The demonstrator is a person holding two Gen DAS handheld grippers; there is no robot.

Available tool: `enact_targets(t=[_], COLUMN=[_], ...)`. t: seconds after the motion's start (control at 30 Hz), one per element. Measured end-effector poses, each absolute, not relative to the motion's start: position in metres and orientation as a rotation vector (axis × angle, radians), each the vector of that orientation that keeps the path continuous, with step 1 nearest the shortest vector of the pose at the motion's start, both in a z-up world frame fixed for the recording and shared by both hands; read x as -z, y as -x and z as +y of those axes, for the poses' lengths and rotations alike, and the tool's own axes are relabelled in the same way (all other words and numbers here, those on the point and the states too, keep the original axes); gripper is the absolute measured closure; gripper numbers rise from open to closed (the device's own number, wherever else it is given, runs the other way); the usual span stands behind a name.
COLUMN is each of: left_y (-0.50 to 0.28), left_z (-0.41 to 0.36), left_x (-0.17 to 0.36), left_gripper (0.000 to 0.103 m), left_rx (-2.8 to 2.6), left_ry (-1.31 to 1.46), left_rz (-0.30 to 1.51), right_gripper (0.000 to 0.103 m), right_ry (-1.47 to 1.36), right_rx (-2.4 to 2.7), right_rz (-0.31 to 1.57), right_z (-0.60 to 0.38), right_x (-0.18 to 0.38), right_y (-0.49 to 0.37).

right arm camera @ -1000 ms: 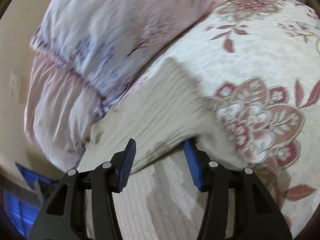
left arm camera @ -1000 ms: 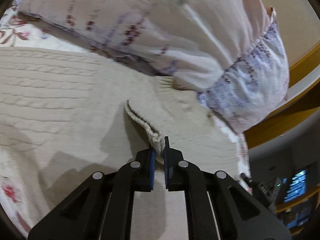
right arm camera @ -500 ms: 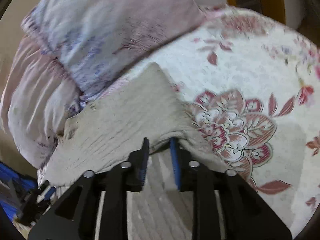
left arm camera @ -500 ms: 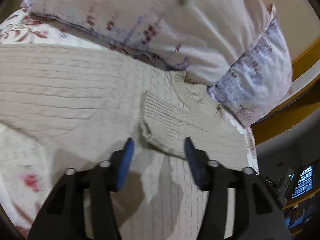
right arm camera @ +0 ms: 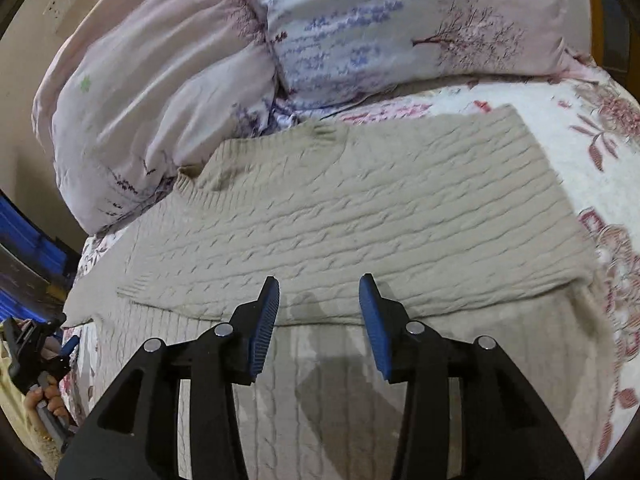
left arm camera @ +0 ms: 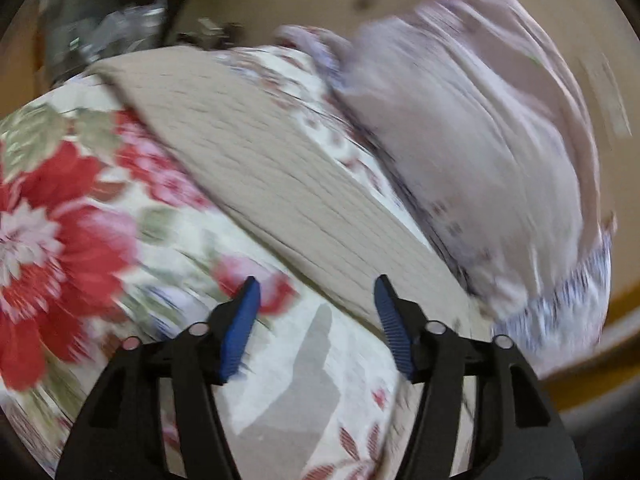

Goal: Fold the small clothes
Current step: 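Grasp the other sleeve with the left gripper and fold it across the body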

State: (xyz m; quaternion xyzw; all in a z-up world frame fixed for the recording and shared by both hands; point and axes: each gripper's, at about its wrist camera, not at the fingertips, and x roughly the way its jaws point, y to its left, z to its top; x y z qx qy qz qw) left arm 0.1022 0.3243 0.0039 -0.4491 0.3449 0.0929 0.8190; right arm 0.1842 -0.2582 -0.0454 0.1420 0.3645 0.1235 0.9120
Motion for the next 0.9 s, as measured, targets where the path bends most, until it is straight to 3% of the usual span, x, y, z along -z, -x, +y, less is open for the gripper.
enact_targets(t=[0.17, 0.27, 0.3, 0.6, 0.9], left_y=[-0.106, -0.11, -0.113, -0.123, -0.168], left_z=[0.357, 0.369, 0.373, 0.343, 0.222], left_x=[0.007, 0.013, 0.015, -0.026, -0.077], left_gripper=[0.062, 0.08, 0.094, 0.096, 0.097], left_rx=[-0.227, -0.241, -0.234, -0.095, 0.247], left_ry=[1.116, 1.16, 1.178, 1.133, 0.95], left_rz=[0.667, 0.654, 0.662, 0.544, 0.524], right_gripper=[0.057, 0.057, 0.057, 0.056, 0.053], right_ry=[-0.308, -0.314, -0.317, -0.336, -0.343], right_rx=[-0.266, -0.263, -0.263, -0.274, -0.272], right_rz=[0.748, 0.748, 0.748, 0.735, 0.715], right_z=[-0.263, -0.266, -0.266, -0.274, -0.283], right_x=[0.043, 0.044, 0.044, 0.046, 0.048], right_y=[-0.178, -0.176, -0.177, -0.172, -0.167])
